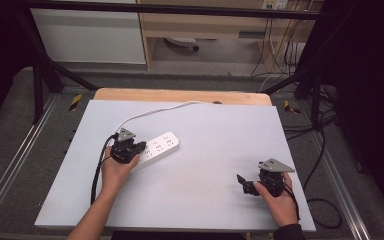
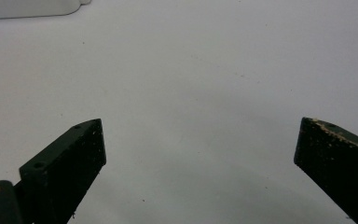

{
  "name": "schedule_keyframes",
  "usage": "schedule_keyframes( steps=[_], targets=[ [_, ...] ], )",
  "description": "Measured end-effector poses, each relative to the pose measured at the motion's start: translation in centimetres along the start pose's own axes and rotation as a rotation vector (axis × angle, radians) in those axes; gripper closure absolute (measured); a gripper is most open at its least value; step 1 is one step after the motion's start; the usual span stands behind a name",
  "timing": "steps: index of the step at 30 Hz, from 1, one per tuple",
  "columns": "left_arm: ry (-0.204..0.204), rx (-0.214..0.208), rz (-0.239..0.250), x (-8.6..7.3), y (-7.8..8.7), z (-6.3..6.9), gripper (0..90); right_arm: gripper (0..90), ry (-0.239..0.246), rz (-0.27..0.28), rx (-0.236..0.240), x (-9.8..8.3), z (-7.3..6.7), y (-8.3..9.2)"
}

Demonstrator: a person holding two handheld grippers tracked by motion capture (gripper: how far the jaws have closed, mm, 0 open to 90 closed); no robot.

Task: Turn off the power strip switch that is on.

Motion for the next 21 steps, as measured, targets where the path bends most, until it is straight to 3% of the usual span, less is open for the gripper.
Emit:
schedule_keyframes(
  steps=[21],
  targets=[
    [0.010, -0.005, -0.002, 0.05, 0.02, -0.09, 90.0, 2.7, -0.011, -0.005, 0.001, -0.12, 0.02, -0.13]
  ],
)
Point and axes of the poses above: each handheld gripper's, and its own axes: y roughly backward along the jaws, x roughly out of its top, z roughly to its right, the point moved 4 cm from there along -y, roughly forward along the jaws, and after that the axes turned 3 degrees about -x, right-handed, at the moved point
